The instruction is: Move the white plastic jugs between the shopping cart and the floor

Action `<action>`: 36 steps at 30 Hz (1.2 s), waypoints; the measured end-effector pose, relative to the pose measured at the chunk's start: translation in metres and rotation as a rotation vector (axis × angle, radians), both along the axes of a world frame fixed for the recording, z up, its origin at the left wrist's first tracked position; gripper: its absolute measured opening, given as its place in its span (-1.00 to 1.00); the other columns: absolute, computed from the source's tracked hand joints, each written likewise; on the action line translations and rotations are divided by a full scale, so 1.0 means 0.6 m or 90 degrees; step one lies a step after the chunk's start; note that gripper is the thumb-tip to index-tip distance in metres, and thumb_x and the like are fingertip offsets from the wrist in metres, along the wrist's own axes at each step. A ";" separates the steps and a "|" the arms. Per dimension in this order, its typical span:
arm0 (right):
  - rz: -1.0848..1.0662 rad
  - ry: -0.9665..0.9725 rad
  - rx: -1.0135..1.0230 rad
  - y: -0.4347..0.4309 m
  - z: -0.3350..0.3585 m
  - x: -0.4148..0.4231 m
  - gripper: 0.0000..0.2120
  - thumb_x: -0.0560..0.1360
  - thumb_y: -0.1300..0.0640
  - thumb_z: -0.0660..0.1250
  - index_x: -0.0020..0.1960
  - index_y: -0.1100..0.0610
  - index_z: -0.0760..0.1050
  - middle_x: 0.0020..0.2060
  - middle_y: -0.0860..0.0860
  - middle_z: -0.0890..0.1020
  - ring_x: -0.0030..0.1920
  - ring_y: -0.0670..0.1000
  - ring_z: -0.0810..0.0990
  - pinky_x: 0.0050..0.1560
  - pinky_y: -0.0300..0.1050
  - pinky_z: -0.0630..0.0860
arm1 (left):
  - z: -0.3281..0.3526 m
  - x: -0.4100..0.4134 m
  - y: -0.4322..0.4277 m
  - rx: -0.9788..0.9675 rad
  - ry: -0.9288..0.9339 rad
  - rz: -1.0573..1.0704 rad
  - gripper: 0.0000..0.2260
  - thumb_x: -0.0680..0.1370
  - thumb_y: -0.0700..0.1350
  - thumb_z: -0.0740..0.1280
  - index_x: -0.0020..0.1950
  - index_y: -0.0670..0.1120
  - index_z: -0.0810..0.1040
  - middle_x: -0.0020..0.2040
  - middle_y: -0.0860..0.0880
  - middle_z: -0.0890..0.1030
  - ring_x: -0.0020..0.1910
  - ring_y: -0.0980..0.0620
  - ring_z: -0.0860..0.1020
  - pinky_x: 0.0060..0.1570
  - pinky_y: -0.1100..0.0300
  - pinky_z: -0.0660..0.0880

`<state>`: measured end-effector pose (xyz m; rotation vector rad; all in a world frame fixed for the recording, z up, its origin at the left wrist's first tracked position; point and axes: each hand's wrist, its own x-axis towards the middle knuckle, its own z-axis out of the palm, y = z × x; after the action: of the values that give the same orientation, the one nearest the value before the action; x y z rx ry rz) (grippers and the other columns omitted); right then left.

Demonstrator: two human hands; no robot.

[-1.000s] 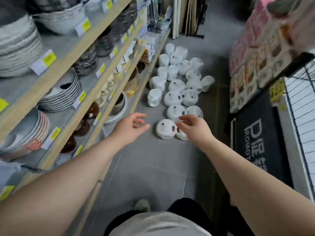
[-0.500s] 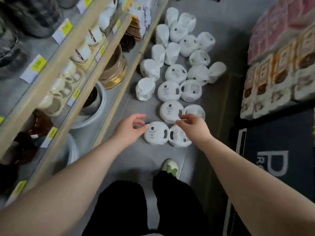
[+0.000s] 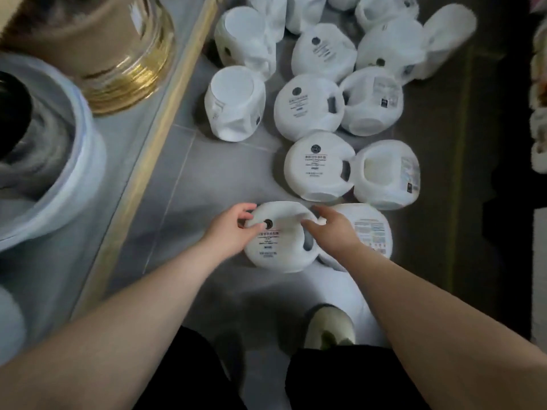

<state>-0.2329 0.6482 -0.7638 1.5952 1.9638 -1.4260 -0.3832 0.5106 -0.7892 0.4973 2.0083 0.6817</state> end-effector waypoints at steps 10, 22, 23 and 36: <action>0.075 -0.129 0.062 0.019 -0.207 -0.047 -0.29 0.50 -0.38 0.08 0.52 -0.03 0.17 0.39 0.13 0.44 0.40 0.27 0.22 0.39 0.05 0.14 | -0.218 -0.037 0.047 -0.037 -0.056 -0.097 0.04 0.03 0.21 0.63 0.44 0.04 0.32 0.32 0.05 0.48 0.27 0.06 0.48 0.32 0.04 0.40; -0.100 0.044 -0.055 -0.004 -0.179 -0.028 0.10 0.00 -0.49 0.44 0.47 -0.18 0.25 0.37 -0.05 0.45 0.40 0.04 0.38 0.39 0.05 0.36 | -0.176 -0.028 0.025 0.032 -0.194 0.012 0.01 0.15 -0.23 0.66 0.49 0.14 0.26 0.26 0.10 0.52 0.18 0.11 0.54 0.18 0.16 0.50; -0.116 0.080 -0.070 -0.003 -0.157 -0.026 0.06 0.06 -0.41 0.51 0.48 -0.14 0.26 0.36 -0.07 0.44 0.37 -0.02 0.40 0.39 0.03 0.36 | -0.153 -0.028 0.024 0.043 -0.181 0.013 0.01 0.14 -0.23 0.66 0.48 0.16 0.27 0.25 0.12 0.52 0.18 0.12 0.54 0.19 0.16 0.49; -0.014 0.246 -0.144 -0.025 0.468 -0.043 0.00 0.14 -0.05 0.66 0.48 -0.13 0.26 0.23 -0.21 0.49 0.26 -0.07 0.50 0.25 0.05 0.51 | 0.495 -0.034 -0.050 0.163 -0.031 0.050 -0.01 0.14 -0.27 0.66 0.46 0.14 0.28 0.31 0.09 0.42 0.25 0.13 0.42 0.18 0.29 0.37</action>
<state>-0.2588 0.6332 -0.4830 1.3237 1.8858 -2.0076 -0.4037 0.4805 -0.4922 0.5480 1.9119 0.9969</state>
